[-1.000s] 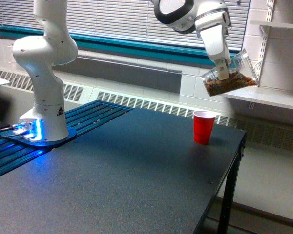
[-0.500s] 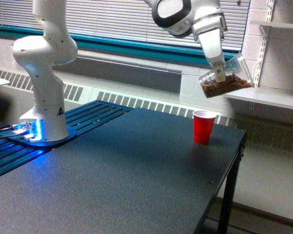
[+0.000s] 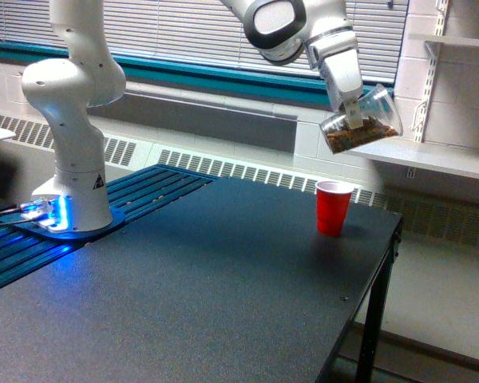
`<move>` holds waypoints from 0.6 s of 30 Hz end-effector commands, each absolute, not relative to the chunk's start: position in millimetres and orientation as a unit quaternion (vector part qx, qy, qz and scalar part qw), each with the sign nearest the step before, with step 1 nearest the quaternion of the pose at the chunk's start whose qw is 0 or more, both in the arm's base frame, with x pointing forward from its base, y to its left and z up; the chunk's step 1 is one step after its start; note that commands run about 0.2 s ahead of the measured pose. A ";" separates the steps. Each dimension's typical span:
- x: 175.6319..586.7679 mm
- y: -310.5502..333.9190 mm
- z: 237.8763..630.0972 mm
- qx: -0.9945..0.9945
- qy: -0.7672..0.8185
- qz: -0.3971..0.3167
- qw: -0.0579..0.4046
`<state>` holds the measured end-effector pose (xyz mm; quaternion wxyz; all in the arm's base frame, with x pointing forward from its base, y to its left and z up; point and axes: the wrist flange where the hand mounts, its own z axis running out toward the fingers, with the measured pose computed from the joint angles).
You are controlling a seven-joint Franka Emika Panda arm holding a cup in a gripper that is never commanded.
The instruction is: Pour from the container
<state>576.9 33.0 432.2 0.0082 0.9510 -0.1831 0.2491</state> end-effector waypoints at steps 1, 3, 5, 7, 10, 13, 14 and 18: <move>557.9 64.7 431.6 0.959 -0.114 0.261 0.010; 550.9 73.5 428.1 0.960 -0.101 0.262 0.008; 544.8 81.4 426.4 0.961 -0.087 0.262 0.005; 539.1 88.9 424.7 0.962 -0.073 0.262 0.002; 529.1 101.4 420.7 0.964 -0.050 0.263 -0.001; 519.5 112.5 415.7 0.965 -0.031 0.261 -0.006; 515.2 116.7 413.6 0.965 -0.023 0.262 -0.005; 501.8 129.8 405.5 0.966 0.002 0.259 -0.005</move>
